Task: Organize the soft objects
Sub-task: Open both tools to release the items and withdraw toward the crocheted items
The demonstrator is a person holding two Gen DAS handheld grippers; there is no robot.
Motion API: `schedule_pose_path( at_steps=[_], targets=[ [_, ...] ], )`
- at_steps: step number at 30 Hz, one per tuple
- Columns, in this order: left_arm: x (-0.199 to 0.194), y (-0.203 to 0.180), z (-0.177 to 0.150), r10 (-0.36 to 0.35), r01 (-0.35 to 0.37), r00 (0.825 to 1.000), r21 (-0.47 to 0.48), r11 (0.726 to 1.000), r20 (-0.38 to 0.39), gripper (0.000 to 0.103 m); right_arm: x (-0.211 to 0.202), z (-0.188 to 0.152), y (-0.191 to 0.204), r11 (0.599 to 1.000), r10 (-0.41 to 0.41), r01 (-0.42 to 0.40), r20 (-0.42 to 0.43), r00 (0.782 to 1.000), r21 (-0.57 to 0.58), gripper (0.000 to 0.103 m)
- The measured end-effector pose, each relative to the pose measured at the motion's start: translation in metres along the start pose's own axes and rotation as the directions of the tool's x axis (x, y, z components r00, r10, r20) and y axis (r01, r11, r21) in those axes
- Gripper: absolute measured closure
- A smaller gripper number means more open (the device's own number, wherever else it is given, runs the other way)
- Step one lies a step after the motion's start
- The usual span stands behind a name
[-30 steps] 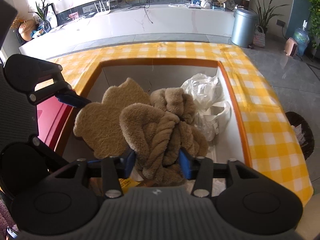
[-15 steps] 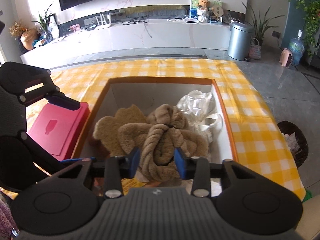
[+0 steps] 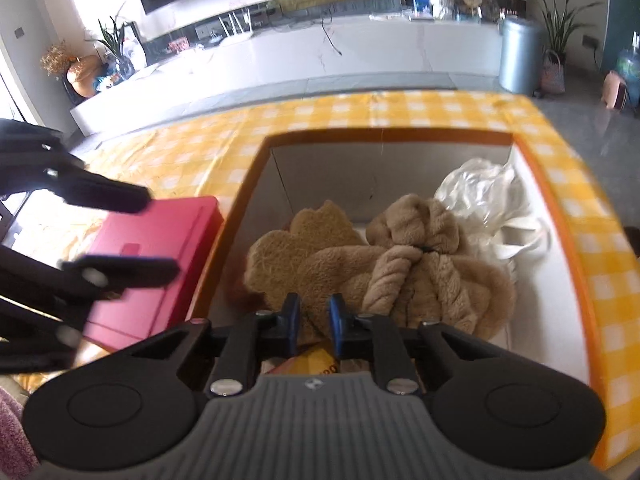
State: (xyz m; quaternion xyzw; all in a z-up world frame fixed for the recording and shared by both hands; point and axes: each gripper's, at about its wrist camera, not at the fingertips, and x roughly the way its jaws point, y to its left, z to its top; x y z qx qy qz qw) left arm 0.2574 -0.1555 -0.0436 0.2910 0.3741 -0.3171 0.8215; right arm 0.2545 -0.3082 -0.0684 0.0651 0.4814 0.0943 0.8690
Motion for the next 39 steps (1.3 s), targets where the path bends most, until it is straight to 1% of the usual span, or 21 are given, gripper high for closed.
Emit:
schedule_pose_path(
  at_steps=[3, 5, 8, 12, 15, 18, 24, 28, 32, 36, 39],
  targets=[
    [-0.003, 0.008, -0.002, -0.009, 0.010, 1.000, -0.058, 0.998, 0.016, 0.048, 0.017, 0.001, 0.001, 1.000, -0.008, 0.009, -0.052, 0.999, 0.011, 0.093],
    [-0.005, 0.011, -0.002, -0.020, 0.022, 1.000, -0.087, 0.996, 0.024, 0.048, 0.024, 0.002, 0.002, 1.000, -0.004, 0.005, -0.069, 0.998, 0.010, 0.093],
    [-0.012, 0.013, -0.005, -0.029, 0.032, 0.999, -0.109, 0.993, 0.036, 0.048, 0.023, 0.003, 0.006, 1.000, -0.017, 0.018, -0.074, 0.997, 0.005, 0.093],
    [-0.027, 0.012, -0.012, -0.039, 0.045, 0.998, -0.125, 0.991, 0.052, 0.048, 0.009, 0.003, 0.014, 0.999, -0.045, 0.044, -0.057, 0.997, -0.014, 0.093],
    [-0.040, 0.008, -0.018, -0.042, 0.051, 0.996, -0.127, 0.991, 0.072, 0.048, -0.012, -0.001, 0.024, 0.996, -0.081, 0.080, -0.024, 0.996, -0.039, 0.093],
    [-0.058, 0.003, -0.025, -0.025, 0.038, 0.995, -0.127, 0.991, 0.102, 0.048, -0.039, -0.008, 0.034, 0.992, -0.117, 0.119, 0.037, 0.992, -0.041, 0.092],
    [-0.102, 0.000, -0.050, 0.013, 0.017, 0.986, -0.177, 0.984, 0.167, 0.048, -0.094, -0.029, 0.058, 0.994, -0.103, 0.106, 0.156, 0.982, -0.008, 0.091],
    [-0.127, 0.001, -0.077, 0.066, -0.022, 0.980, -0.223, 0.975, 0.189, 0.049, -0.119, -0.049, 0.084, 0.995, -0.092, 0.098, 0.219, 0.971, -0.018, 0.091],
    [-0.147, 0.008, -0.112, 0.107, -0.046, 0.976, -0.301, 0.952, 0.191, 0.050, -0.132, -0.069, 0.111, 0.999, -0.032, 0.034, 0.245, 0.969, -0.006, 0.091],
    [-0.162, 0.023, -0.155, 0.137, -0.060, 0.978, -0.417, 0.907, 0.156, 0.050, -0.129, -0.089, 0.139, 1.000, 0.009, -0.012, 0.234, 0.972, 0.010, 0.091],
    [-0.170, 0.033, -0.185, 0.159, -0.070, 0.978, -0.500, 0.863, 0.138, 0.051, -0.122, -0.103, 0.155, 0.998, 0.045, -0.054, 0.215, 0.976, 0.034, 0.091]
  ],
)
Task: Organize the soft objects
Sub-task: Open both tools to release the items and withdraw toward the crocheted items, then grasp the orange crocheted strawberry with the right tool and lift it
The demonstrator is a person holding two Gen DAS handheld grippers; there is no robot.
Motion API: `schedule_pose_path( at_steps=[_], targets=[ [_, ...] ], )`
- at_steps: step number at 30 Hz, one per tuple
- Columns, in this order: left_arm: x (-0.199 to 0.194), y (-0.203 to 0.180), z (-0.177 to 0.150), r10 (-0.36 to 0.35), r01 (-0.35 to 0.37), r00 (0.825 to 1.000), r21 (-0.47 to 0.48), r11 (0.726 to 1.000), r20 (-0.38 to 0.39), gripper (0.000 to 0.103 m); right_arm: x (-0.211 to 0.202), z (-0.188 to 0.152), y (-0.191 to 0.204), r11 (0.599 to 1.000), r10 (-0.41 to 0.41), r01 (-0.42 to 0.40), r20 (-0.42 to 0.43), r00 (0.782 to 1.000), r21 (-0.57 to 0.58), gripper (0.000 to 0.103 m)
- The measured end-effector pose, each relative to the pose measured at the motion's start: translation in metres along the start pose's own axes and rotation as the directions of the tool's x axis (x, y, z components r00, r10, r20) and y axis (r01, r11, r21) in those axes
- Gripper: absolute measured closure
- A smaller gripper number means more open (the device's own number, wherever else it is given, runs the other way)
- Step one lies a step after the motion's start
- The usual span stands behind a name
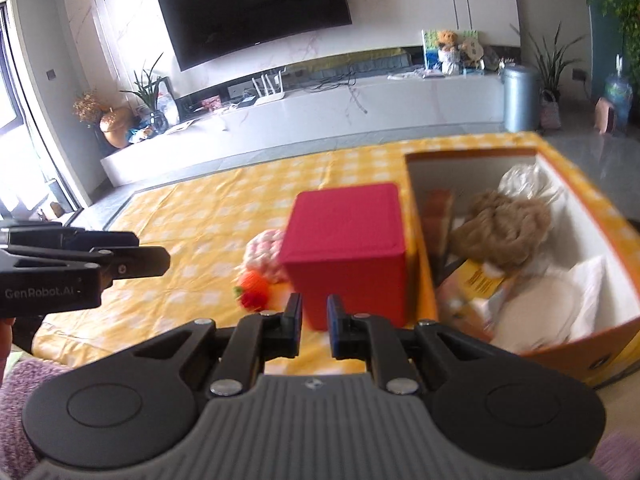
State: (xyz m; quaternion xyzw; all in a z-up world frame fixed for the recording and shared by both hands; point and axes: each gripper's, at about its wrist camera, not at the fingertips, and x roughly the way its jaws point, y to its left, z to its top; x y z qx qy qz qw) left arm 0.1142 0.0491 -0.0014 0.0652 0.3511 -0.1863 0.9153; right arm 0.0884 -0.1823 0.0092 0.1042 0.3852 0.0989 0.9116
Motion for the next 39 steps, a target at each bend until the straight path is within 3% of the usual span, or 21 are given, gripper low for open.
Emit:
schedule_pose_path(
  at_steps=[6, 8, 10, 15, 25, 28, 31, 34, 39],
  targets=[
    [-0.012, 0.031, -0.032, 0.055, -0.057, 0.998, -0.109, 0.992, -0.019, 0.051, 0.017, -0.023, 0.034, 0.999, -0.001, -0.001, -0.048, 0.999, -0.054, 0.090],
    [-0.012, 0.039, -0.042, 0.054, -0.058, 0.998, -0.138, 0.989, -0.035, 0.053, 0.022, -0.027, 0.045, 0.997, 0.002, -0.007, -0.064, 0.998, -0.073, 0.089],
    [-0.009, 0.045, -0.051, 0.054, -0.064, 0.996, -0.161, 0.985, -0.064, 0.053, 0.029, -0.029, 0.054, 0.995, 0.002, -0.010, -0.072, 0.997, -0.102, 0.080],
    [-0.004, 0.058, -0.067, 0.047, -0.068, 0.993, -0.194, 0.979, -0.111, 0.055, 0.041, -0.031, 0.075, 0.987, -0.001, -0.013, -0.087, 0.996, -0.159, 0.079],
    [0.011, 0.080, -0.069, 0.016, -0.046, 0.990, -0.211, 0.976, -0.141, 0.056, 0.076, -0.031, 0.094, 0.979, -0.022, -0.006, -0.135, 0.991, -0.204, 0.078],
    [0.020, 0.086, -0.064, 0.005, -0.035, 0.990, -0.216, 0.976, -0.139, 0.056, 0.087, -0.025, 0.095, 0.979, -0.037, 0.010, -0.133, 0.990, -0.201, 0.073],
    [0.030, 0.094, -0.059, 0.009, -0.043, 0.989, -0.233, 0.972, -0.145, 0.055, 0.101, -0.019, 0.096, 0.978, -0.045, 0.015, -0.137, 0.990, -0.208, 0.071],
    [0.042, 0.103, -0.054, 0.025, -0.064, 0.986, -0.240, 0.969, -0.164, 0.054, 0.120, -0.015, 0.098, 0.978, -0.050, 0.019, -0.140, 0.989, -0.209, 0.063],
    [0.062, 0.121, -0.049, 0.040, -0.091, 0.982, -0.280, 0.956, -0.185, 0.053, 0.151, -0.012, 0.107, 0.963, -0.085, 0.044, -0.145, 0.986, -0.265, 0.062]
  ],
)
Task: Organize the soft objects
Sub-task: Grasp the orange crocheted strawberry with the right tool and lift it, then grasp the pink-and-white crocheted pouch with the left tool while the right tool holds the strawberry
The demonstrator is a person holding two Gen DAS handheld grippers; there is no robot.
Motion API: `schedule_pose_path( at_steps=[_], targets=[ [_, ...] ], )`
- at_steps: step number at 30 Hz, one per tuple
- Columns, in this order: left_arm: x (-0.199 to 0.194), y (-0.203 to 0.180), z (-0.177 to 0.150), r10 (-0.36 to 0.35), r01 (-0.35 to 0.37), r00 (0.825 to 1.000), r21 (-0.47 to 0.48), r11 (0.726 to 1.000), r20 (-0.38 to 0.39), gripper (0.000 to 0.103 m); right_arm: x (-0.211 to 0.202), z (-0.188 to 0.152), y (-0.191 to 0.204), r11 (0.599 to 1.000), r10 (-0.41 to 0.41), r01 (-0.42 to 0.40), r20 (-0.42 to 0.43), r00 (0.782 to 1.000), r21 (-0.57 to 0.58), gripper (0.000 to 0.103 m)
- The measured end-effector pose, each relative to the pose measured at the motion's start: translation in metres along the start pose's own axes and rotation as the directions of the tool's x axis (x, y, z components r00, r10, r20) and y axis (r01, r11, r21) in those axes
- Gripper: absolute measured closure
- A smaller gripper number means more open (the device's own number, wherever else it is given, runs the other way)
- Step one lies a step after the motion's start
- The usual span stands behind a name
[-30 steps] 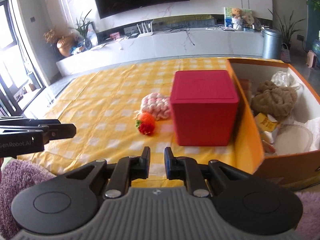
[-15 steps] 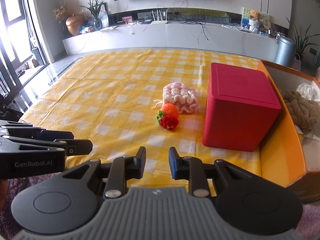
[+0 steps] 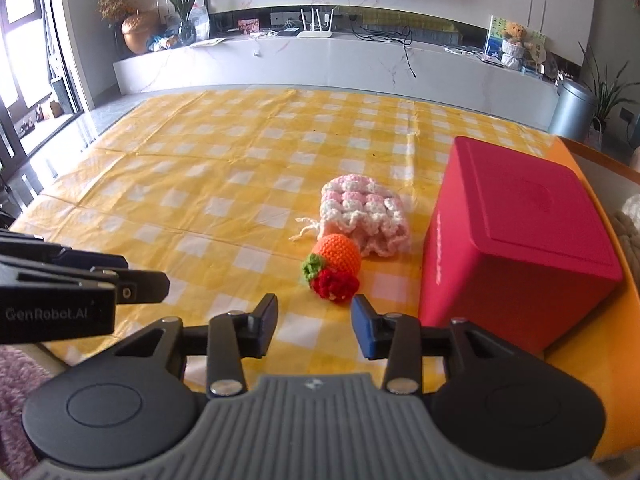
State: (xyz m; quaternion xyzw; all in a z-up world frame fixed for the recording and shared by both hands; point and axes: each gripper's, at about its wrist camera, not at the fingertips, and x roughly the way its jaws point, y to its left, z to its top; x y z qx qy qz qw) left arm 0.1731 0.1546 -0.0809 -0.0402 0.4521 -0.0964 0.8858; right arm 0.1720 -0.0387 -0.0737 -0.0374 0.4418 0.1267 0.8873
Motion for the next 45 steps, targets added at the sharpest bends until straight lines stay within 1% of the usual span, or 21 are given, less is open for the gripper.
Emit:
schedule_pose_path(
  at_steps=[1, 3, 6, 8, 11, 16, 17, 21, 25, 29, 32, 33, 35, 36, 37, 38, 40, 43, 45],
  targets=[
    [0.003, 0.002, 0.001, -0.001, 0.001, 1.000, -0.007, 1.000, -0.001, 0.053, 0.006, 0.002, 0.003, 1.000, -0.016, 0.016, -0.001, 1.000, -0.016, 0.062],
    [0.012, 0.005, 0.004, 0.000, -0.001, 1.000, -0.015, 1.000, -0.006, 0.053, 0.018, 0.005, 0.008, 0.997, -0.063, 0.063, 0.010, 0.998, -0.049, 0.056],
    [0.023, 0.005, 0.007, 0.013, -0.013, 1.000, 0.002, 1.000, -0.014, 0.053, 0.035, 0.007, 0.015, 0.986, -0.130, 0.132, 0.024, 0.991, -0.103, 0.055],
    [0.029, 0.006, 0.008, 0.013, -0.013, 1.000, 0.010, 1.000, -0.021, 0.053, 0.046, 0.008, 0.017, 0.980, -0.152, 0.155, 0.028, 0.988, -0.125, 0.055],
    [0.040, 0.008, 0.010, 0.003, -0.003, 0.999, 0.007, 1.000, -0.035, 0.053, 0.059, 0.012, 0.015, 0.981, -0.152, 0.153, 0.015, 0.988, -0.121, 0.049],
    [0.051, 0.012, 0.010, -0.009, 0.009, 0.999, -0.001, 1.000, -0.051, 0.053, 0.079, 0.015, 0.012, 0.983, -0.152, 0.150, -0.012, 0.988, -0.101, 0.049],
    [0.052, 0.012, 0.010, -0.011, 0.011, 0.998, 0.000, 1.000, -0.054, 0.053, 0.081, 0.015, 0.011, 0.984, -0.149, 0.147, -0.013, 0.989, -0.096, 0.049],
    [0.055, 0.012, 0.010, -0.025, 0.025, 0.998, 0.000, 1.000, -0.053, 0.053, 0.084, 0.014, 0.011, 0.987, -0.131, 0.129, -0.010, 0.991, -0.092, 0.056],
    [0.048, 0.009, 0.013, -0.042, 0.043, 0.999, 0.018, 0.999, -0.032, 0.054, 0.075, 0.016, 0.009, 0.989, -0.115, 0.114, -0.003, 0.993, -0.094, 0.057],
    [0.040, 0.007, 0.023, -0.070, 0.070, 0.997, 0.018, 0.997, -0.017, 0.054, 0.054, 0.024, 0.007, 0.990, -0.082, 0.083, 0.017, 0.996, -0.112, 0.057],
    [0.035, 0.003, 0.035, -0.088, 0.089, 0.996, 0.022, 0.996, -0.022, 0.053, 0.043, 0.033, 0.002, 0.992, -0.054, 0.054, 0.002, 0.999, -0.117, 0.057],
    [0.033, 0.000, 0.040, -0.093, 0.093, 0.995, 0.029, 0.995, -0.023, 0.053, 0.038, 0.037, 0.000, 0.991, -0.042, 0.042, -0.004, 0.999, -0.128, 0.057],
    [0.031, -0.004, 0.050, -0.103, 0.104, 0.994, 0.043, 0.994, -0.025, 0.050, 0.030, 0.046, -0.003, 0.985, -0.022, 0.019, -0.012, 1.000, -0.170, 0.057],
    [0.031, -0.006, 0.055, -0.111, 0.112, 0.993, 0.047, 0.993, -0.031, 0.048, 0.026, 0.051, -0.006, 0.981, -0.017, 0.014, -0.011, 1.000, -0.193, 0.057],
    [0.032, -0.009, 0.060, -0.121, 0.123, 0.992, 0.047, 0.991, -0.036, 0.042, 0.023, 0.056, -0.008, 0.975, -0.008, 0.004, -0.018, 1.000, -0.222, 0.057],
    [0.033, -0.011, 0.066, -0.130, 0.132, 0.991, 0.047, 0.990, -0.042, 0.041, 0.021, 0.062, -0.010, 0.966, 0.010, -0.019, -0.036, 0.999, -0.258, 0.057],
    [0.039, -0.017, 0.078, -0.153, 0.156, 0.986, 0.053, 0.986, -0.059, 0.040, 0.019, 0.075, -0.015, 0.948, 0.039, -0.058, -0.068, 0.997, -0.312, 0.057],
    [0.053, -0.021, 0.096, -0.182, 0.185, 0.979, 0.032, 0.982, -0.087, 0.036, 0.017, 0.093, -0.020, 0.914, 0.035, -0.062, -0.075, 0.997, -0.401, 0.057],
    [0.066, -0.025, 0.106, -0.187, 0.190, 0.977, 0.024, 0.982, -0.101, 0.034, 0.019, 0.101, -0.022, 0.884, 0.045, -0.080, -0.087, 0.995, -0.461, 0.057]
  ],
)
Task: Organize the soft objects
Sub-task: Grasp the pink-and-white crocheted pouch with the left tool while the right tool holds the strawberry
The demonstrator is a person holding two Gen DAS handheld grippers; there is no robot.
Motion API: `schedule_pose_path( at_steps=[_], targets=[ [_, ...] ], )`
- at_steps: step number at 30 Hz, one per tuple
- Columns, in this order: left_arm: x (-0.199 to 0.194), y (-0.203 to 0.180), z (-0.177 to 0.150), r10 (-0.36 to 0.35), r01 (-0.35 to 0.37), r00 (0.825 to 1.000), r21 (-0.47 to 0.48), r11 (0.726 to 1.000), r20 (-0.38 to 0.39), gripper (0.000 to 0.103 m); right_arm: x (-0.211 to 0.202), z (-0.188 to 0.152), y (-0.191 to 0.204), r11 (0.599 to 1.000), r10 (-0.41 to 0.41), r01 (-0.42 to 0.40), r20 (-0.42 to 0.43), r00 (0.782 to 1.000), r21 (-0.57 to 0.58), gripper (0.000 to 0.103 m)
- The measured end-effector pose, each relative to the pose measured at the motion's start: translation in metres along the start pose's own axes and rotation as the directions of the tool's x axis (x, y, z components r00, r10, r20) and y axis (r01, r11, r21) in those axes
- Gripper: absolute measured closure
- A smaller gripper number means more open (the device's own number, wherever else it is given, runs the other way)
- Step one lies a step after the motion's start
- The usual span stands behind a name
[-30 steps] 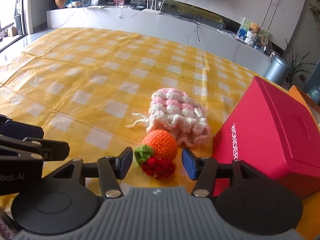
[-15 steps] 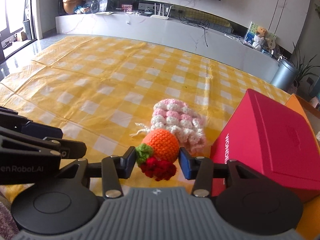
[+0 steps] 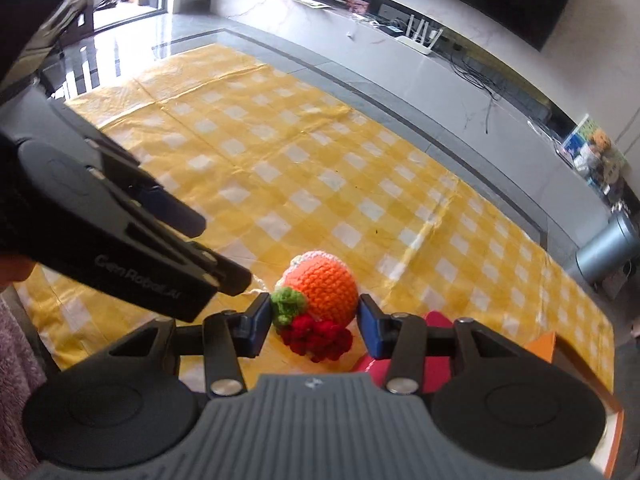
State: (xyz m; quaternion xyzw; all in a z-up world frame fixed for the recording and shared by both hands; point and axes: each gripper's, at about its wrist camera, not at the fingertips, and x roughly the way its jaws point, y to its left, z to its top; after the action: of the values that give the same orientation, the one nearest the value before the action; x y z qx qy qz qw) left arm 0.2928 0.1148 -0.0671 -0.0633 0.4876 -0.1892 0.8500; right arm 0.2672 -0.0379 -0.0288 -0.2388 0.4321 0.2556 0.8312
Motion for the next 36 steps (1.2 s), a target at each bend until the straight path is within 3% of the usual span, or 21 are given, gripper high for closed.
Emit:
schedule_pose_path(
  at_steps=[2, 6, 9, 14, 22, 24, 26, 32, 36],
  targets=[
    [0.013, -0.003, 0.009, 0.005, -0.005, 1.000, 0.014, 1.000, -0.018, 0.034, 0.006, 0.003, -0.005, 0.998, -0.004, 0.004, -0.010, 1.000, -0.058, 0.057],
    [0.037, -0.004, 0.017, 0.036, -0.036, 0.999, 0.026, 0.999, -0.036, 0.033, 0.020, 0.006, -0.021, 0.986, -0.101, 0.097, -0.023, 0.995, -0.132, 0.057],
    [0.052, 0.000, 0.020, 0.015, -0.014, 0.998, 0.016, 1.000, -0.058, 0.033, 0.021, 0.009, -0.041, 0.990, -0.117, 0.115, -0.018, 0.993, -0.085, 0.057],
    [0.076, 0.001, 0.020, -0.005, 0.010, 0.993, 0.036, 0.999, -0.119, 0.032, 0.022, 0.012, -0.066, 0.996, -0.078, 0.078, 0.003, 0.997, 0.038, 0.057],
    [0.099, -0.013, 0.015, 0.036, -0.032, 0.989, 0.028, 0.999, -0.144, 0.020, 0.035, 0.010, -0.069, 0.994, -0.082, 0.081, 0.010, 0.997, 0.070, 0.057],
    [0.100, -0.016, 0.014, 0.036, -0.033, 0.990, 0.028, 0.999, -0.138, 0.026, 0.035, 0.008, -0.070, 0.994, -0.078, 0.077, 0.012, 0.997, 0.075, 0.057],
    [0.099, -0.018, 0.012, 0.027, -0.022, 0.991, 0.039, 0.999, -0.134, 0.041, 0.035, 0.006, -0.071, 0.994, -0.073, 0.071, 0.013, 0.997, 0.081, 0.057],
    [0.094, -0.029, 0.009, 0.060, -0.051, 0.993, 0.087, 0.995, -0.102, 0.070, 0.033, 0.004, -0.071, 0.992, -0.082, 0.079, 0.027, 0.996, 0.096, 0.057],
    [0.081, -0.034, 0.008, 0.080, -0.074, 0.996, 0.102, 0.992, -0.050, 0.078, 0.025, 0.005, -0.067, 0.992, -0.094, 0.090, 0.051, 0.994, 0.085, 0.057]
  ],
)
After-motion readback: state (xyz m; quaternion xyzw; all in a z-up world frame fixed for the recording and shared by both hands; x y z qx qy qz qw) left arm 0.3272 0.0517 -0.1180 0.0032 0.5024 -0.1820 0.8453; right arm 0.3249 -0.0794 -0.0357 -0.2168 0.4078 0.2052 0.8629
